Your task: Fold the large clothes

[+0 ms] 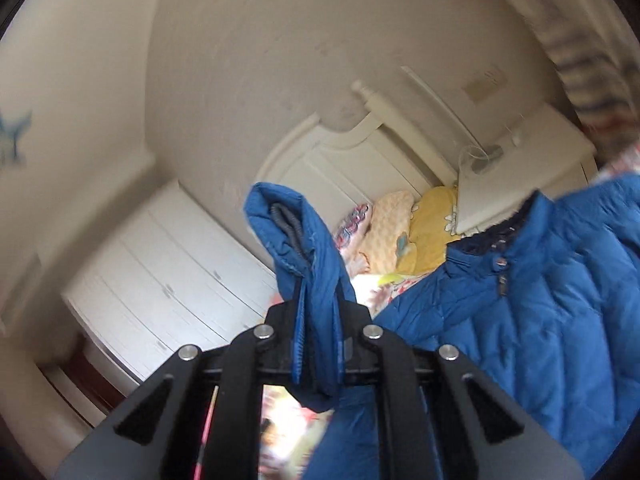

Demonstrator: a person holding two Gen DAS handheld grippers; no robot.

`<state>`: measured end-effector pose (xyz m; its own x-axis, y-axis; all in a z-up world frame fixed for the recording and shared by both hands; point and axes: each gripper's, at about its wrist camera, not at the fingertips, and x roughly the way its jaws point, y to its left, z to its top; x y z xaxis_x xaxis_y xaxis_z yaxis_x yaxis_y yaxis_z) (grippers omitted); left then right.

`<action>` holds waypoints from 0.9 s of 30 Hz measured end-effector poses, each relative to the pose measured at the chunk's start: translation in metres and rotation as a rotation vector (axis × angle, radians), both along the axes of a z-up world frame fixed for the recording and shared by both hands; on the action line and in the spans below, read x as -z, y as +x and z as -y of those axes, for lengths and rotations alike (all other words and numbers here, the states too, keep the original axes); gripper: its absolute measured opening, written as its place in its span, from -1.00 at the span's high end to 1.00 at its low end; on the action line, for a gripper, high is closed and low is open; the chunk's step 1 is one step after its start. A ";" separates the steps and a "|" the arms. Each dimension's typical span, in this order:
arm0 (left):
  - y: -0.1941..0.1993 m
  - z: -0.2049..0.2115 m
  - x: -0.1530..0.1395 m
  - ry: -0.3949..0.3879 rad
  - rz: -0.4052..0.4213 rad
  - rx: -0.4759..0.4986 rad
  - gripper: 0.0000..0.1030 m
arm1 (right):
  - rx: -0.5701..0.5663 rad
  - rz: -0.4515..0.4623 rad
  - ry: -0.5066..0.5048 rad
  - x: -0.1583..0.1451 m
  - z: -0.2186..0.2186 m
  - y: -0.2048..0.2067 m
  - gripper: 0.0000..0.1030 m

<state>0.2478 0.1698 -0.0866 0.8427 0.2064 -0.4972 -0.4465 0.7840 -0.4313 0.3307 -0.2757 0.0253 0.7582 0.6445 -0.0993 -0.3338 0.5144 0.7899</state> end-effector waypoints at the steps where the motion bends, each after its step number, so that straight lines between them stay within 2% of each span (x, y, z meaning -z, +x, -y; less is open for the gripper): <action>1: 0.000 0.000 0.000 0.001 -0.002 0.001 -0.91 | 0.027 -0.020 0.048 0.000 0.027 -0.007 0.78; 4: 0.001 0.001 0.000 0.001 -0.005 0.000 -0.91 | 0.138 -0.092 0.064 0.007 0.087 -0.025 0.78; 7: 0.001 0.002 0.000 0.004 -0.009 0.000 -0.91 | 0.211 -0.246 0.040 0.042 0.123 -0.028 0.73; 8: 0.001 0.002 0.000 0.006 -0.012 0.002 -0.91 | 0.224 -0.296 0.020 0.057 0.128 -0.026 0.65; 10: 0.003 0.003 0.001 0.011 -0.019 0.003 -0.91 | 0.241 -0.398 0.008 0.094 0.137 -0.024 0.02; 11: 0.003 0.004 0.002 0.013 -0.022 0.003 -0.91 | 0.257 -0.448 -0.009 0.109 0.142 -0.025 -0.37; 12: 0.003 0.004 0.002 0.015 -0.025 0.004 -0.91 | 0.304 -0.489 -0.056 0.119 0.145 -0.029 -0.33; 13: 0.003 0.004 0.002 0.018 -0.027 0.004 -0.91 | 0.345 -0.477 -0.087 0.123 0.146 -0.037 -0.29; 16: 0.004 0.006 0.001 0.024 -0.033 0.004 -0.91 | 0.545 -0.341 -0.232 0.101 0.136 -0.070 -0.26; 17: 0.005 0.007 0.002 0.026 -0.036 0.004 -0.91 | 0.562 -0.268 -0.293 0.088 0.126 -0.077 -0.26; 20: 0.005 0.007 0.002 0.027 -0.040 0.004 -0.91 | 0.461 -0.085 -0.507 0.052 0.079 -0.077 -0.26; 22: 0.005 0.007 0.002 0.025 -0.040 0.001 -0.91 | 0.369 -0.037 -0.683 0.043 0.044 -0.066 -0.23; 23: 0.004 0.006 0.002 0.023 -0.040 -0.002 -0.91 | 0.316 -0.041 -0.723 0.047 0.033 -0.059 -0.21; 25: 0.003 0.006 0.002 0.022 -0.039 -0.005 -0.91 | 0.255 -0.112 -0.792 0.067 0.019 -0.040 -0.07; 26: 0.003 0.006 0.002 0.024 -0.040 -0.004 -0.91 | 0.249 -0.179 -0.845 0.084 0.017 -0.030 0.09; 27: 0.003 0.007 0.002 0.028 -0.042 -0.001 -0.91 | 0.246 -0.252 -0.885 0.103 0.017 -0.024 0.11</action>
<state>0.2510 0.1627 -0.0885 0.8212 0.2217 -0.5258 -0.4643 0.7952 -0.3899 0.3068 -0.2931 -0.0780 0.7524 0.0829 -0.6534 -0.0100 0.9934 0.1145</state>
